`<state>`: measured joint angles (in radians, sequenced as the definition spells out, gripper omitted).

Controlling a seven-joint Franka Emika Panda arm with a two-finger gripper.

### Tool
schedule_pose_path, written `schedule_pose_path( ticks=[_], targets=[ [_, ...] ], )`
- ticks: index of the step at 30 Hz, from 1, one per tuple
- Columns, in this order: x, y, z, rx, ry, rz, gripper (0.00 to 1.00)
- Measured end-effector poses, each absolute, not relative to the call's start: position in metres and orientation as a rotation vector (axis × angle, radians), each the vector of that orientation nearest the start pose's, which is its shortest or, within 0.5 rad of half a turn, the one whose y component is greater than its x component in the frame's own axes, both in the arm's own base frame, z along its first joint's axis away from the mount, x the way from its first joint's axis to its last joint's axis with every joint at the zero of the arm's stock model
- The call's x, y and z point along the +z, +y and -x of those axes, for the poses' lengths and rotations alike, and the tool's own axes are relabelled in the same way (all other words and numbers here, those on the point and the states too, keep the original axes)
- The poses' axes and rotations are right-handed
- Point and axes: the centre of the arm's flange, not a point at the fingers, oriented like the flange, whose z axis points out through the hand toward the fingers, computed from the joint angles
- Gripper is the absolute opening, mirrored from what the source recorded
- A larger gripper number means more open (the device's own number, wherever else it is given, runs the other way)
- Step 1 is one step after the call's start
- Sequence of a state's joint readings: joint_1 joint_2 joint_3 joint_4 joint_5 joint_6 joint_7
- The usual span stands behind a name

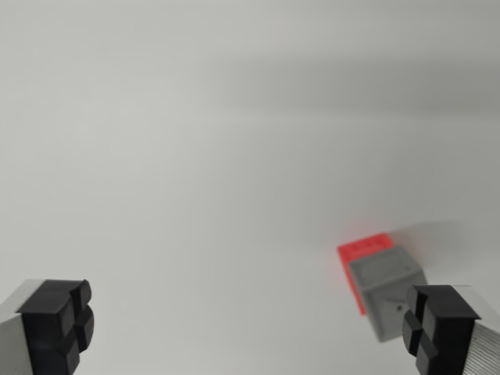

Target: Destack cube

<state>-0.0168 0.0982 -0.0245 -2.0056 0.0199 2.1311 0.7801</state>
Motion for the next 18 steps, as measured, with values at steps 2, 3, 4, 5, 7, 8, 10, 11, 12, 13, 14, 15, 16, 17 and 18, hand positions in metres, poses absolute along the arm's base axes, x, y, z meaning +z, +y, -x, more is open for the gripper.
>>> schedule_pose_path(
  ticks=[2, 3, 4, 5, 7, 8, 10, 11, 12, 13, 14, 15, 16, 17, 18],
  targets=[
    [0.407, -0.025, -0.573, -0.030, 1.248, 2.858, 1.00],
    [0.406, -0.026, -0.572, -0.028, 1.243, 2.861, 1.00],
    [0.404, -0.028, -0.571, -0.029, 1.237, 2.864, 1.00],
    [0.404, -0.028, -0.570, -0.029, 1.234, 2.865, 1.00],
    [0.400, -0.031, -0.567, -0.028, 1.221, 2.871, 1.00],
    [0.398, -0.033, -0.565, -0.028, 1.213, 2.875, 1.00],
    [0.395, -0.035, -0.562, -0.027, 1.202, 2.881, 1.00],
    [0.393, -0.037, -0.561, -0.026, 1.194, 2.884, 1.00],
    [0.391, -0.038, -0.559, -0.026, 1.187, 2.888, 1.00],
    [0.389, -0.040, -0.557, -0.025, 1.179, 2.891, 1.00],
    [0.386, -0.041, -0.556, -0.025, 1.171, 2.895, 1.00],
    [0.384, -0.043, -0.554, -0.024, 1.163, 2.898, 1.00],
    [0.382, -0.045, -0.552, -0.023, 1.155, 2.902, 1.00],
    [0.380, -0.047, -0.550, -0.022, 1.148, 2.905, 1.00],
    [0.378, -0.048, -0.549, -0.022, 1.143, 2.907, 1.00]
  ],
)
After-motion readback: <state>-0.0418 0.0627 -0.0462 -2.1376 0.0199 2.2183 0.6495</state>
